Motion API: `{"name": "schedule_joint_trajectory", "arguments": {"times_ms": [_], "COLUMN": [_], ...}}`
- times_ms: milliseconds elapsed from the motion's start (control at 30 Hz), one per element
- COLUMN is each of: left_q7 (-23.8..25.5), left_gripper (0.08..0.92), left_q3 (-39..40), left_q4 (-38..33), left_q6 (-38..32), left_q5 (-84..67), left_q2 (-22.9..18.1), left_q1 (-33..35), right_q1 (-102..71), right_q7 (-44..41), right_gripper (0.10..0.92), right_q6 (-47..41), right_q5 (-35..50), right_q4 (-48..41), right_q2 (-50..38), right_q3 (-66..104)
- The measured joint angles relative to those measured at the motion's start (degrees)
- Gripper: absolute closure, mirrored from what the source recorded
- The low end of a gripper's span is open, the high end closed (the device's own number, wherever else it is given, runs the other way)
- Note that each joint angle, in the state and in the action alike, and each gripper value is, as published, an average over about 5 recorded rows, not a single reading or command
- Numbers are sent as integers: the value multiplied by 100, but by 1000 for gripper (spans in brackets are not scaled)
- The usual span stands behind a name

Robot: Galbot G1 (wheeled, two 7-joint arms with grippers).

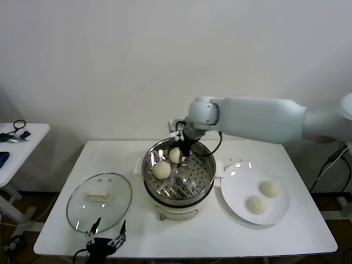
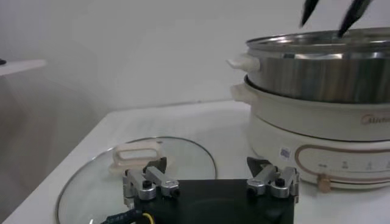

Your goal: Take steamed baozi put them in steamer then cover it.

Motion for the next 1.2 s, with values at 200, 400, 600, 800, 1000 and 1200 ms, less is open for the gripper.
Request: {"name": "schedule_joint_trajectory", "arguments": {"times_ms": [200, 400, 600, 800, 1000, 1200], "left_q7": [0, 0, -1, 0, 2, 1], "left_gripper": [177, 177, 177, 177, 177, 177], "left_q3": [-20, -71, -124, -118, -116, -125], "left_q4": [-32, -56, -80, -76, -66, -56], "left_q6": [16, 3, -5, -4, -4, -9], "left_q5": [-12, -22, -35, -34, -30, -29], "left_q2": [11, 15, 16, 0, -4, -4], "left_q1": [5, 13, 19, 23, 24, 31], "right_q1": [479, 221, -564, -1595, -2564, -3215], "right_q7": [-410, -549, -573, -503, -382, -290], "right_gripper": [203, 203, 203, 203, 203, 203], "right_q6": [326, 469, 514, 491, 420, 357], "right_q5": [-335, -981, -1662, -2282, -2731, -2962], "right_q4": [470, 641, 630, 474, 216, -26], "right_q2": [-1159, -2105, -2712, -3007, -3084, -3006], "right_q3": [-595, -744, -398, 253, 967, 1464]}}
